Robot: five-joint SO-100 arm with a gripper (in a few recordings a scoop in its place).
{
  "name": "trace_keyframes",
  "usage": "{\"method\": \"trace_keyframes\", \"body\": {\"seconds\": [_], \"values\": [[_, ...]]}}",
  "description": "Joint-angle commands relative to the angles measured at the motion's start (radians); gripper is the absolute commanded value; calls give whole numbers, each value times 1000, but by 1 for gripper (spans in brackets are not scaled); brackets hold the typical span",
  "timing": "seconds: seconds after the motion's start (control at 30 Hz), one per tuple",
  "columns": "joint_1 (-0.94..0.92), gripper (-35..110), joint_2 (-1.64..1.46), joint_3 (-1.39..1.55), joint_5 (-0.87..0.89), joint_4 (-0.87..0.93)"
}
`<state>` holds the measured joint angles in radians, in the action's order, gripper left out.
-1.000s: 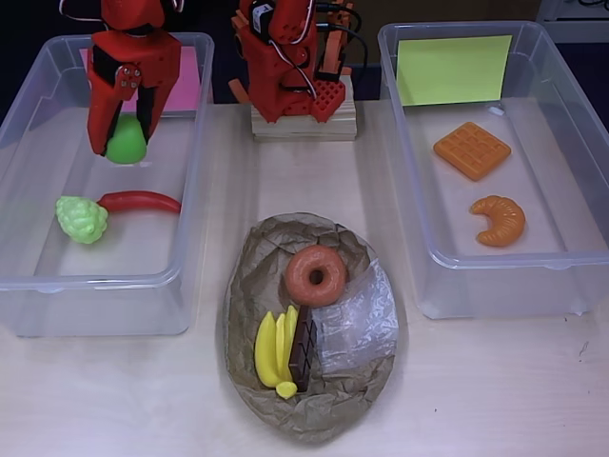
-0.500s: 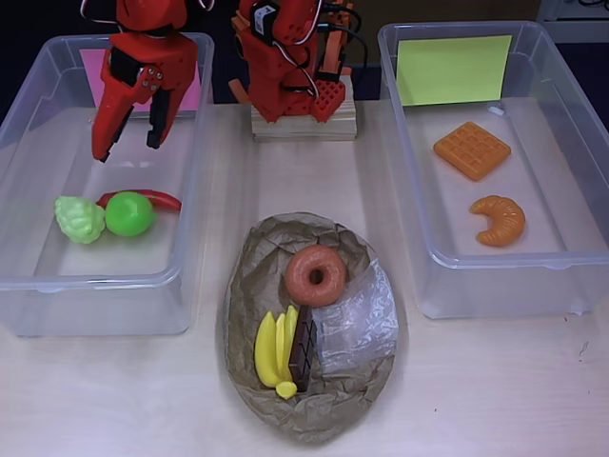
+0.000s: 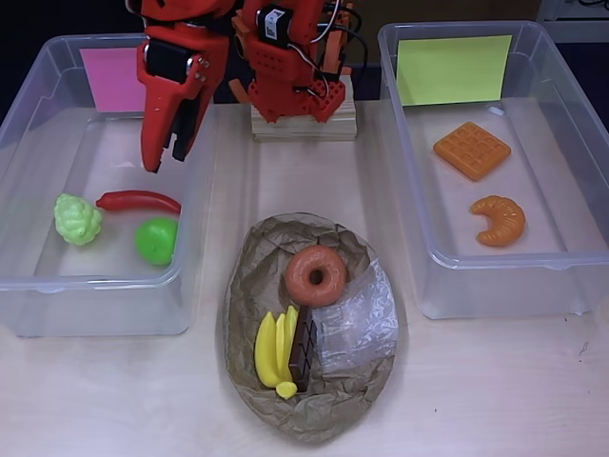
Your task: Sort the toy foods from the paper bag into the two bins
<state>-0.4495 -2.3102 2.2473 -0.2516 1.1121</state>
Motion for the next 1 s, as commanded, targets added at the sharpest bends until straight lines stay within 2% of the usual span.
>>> {"method": "trace_keyframes", "body": {"seconds": [0.0, 0.13, 0.23, 0.37, 0.43, 0.5, 0.6, 0.73, 0.8, 0.97], "values": [[91, 21, -60, -54, -127, 6], [169, 25, -81, -61, -261, -8], [193, 25, -51, -118, -264, 48], [232, 25, 66, -212, -127, 87], [267, 20, 121, -235, -51, 48], [301, 16, 172, -250, 83, -35], [348, 17, 239, -245, 414, -144], [439, 33, 321, -186, 796, -233], [480, 40, 367, -160, 936, -255], [561, 42, 499, -144, 1207, -367]]}}
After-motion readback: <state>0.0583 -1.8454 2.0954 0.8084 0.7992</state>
